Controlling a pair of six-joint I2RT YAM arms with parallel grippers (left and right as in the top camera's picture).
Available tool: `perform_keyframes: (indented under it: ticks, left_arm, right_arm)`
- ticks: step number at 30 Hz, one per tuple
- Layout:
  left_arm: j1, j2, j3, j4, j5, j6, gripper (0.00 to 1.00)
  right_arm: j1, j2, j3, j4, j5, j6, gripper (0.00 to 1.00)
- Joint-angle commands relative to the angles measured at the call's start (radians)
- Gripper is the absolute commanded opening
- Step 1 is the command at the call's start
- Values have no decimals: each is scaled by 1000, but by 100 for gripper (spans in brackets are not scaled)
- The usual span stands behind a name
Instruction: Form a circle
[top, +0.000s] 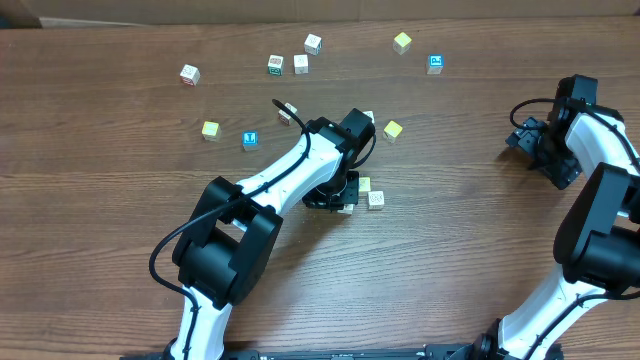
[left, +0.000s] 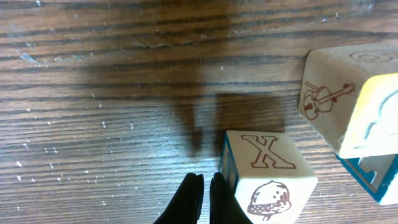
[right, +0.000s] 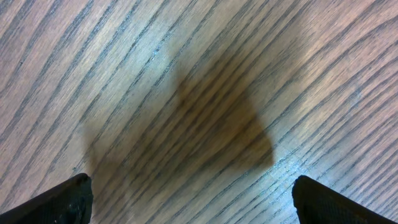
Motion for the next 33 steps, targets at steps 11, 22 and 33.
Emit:
perform_keyframes:
  ticks: [11,22,33]
  left_arm:
    - [-27,-9,-2,-18,11,-51,4]
    - [-27,-9,-3,4,10,-58,4]
    - [-28,-9,-3,-16,-2,-58,4]
  right_arm:
    - [2,-27,-4,3,3,3,100]
    - [2,-27,-4,3,3,3,100]
    - [2,-27,-4,3,3,3,100]
